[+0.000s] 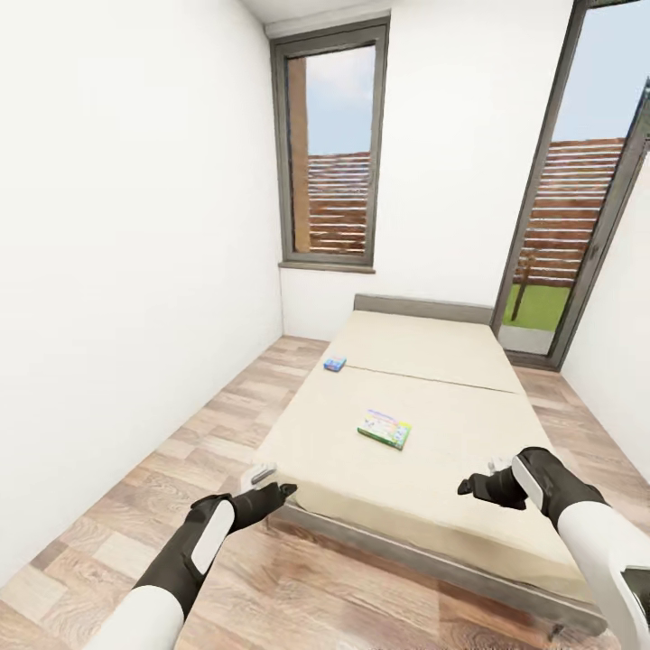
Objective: Put all the toys in the child's room - the three board games (two on the bed and one on the table), the two jigsaw puzzles on the table, and the tennis ball on the table - inside the toy box on the table in the child's room.
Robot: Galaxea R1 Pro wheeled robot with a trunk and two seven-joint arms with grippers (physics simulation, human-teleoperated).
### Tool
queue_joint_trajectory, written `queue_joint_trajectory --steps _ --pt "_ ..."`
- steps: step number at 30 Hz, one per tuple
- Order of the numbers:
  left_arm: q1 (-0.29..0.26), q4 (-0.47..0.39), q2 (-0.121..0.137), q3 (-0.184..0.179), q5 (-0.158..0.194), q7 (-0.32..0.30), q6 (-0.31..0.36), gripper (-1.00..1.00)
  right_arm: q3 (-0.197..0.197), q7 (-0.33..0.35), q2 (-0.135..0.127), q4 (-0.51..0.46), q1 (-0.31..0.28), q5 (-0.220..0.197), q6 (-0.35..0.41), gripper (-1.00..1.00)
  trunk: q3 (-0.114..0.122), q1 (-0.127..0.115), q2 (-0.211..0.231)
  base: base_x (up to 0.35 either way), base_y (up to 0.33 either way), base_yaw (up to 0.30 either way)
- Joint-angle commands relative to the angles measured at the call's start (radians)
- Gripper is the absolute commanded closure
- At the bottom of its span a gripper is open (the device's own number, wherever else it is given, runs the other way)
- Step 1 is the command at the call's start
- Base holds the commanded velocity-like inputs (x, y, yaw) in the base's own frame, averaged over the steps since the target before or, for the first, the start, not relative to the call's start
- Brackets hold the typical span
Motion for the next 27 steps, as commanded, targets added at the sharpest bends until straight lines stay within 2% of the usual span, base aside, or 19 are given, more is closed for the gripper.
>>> queue_joint_trajectory --steps 1,8,20,22,27 --pt "0.007 -0.012 0.001 0.008 0.003 -0.001 0.011 -1.0 -0.002 -0.002 0.001 0.002 -0.005 -0.004 0.005 -1.0 -0.002 0.0 -0.001 0.072 0.001 -0.186" --pt "0.04 -0.049 0.007 0.024 0.001 -0.001 0.023 -1.0 0.006 -0.009 0.005 0.01 -0.013 -0.001 0.005 -1.0 -0.004 0.0 -0.001 0.186 0.0 -0.103" --pt "0.056 -0.066 0.005 0.021 -0.005 0.003 0.027 -1.0 0.011 -0.009 0.009 0.006 -0.013 0.0 0.008 -1.0 -0.005 0.0 -0.001 0.295 0.0 -0.03" --pt "0.058 -0.07 0.004 0.019 -0.009 0.007 0.027 -1.0 0.012 -0.009 0.022 0.005 -0.012 0.002 0.008 -1.0 -0.005 0.0 -0.001 0.328 0.0 -0.008" --pt "0.06 -0.072 0.007 0.019 -0.01 0.007 0.028 -1.0 0.01 -0.005 0.034 0.005 -0.011 0.003 0.003 -1.0 -0.005 0.0 -0.001 0.336 0.0 -0.003"
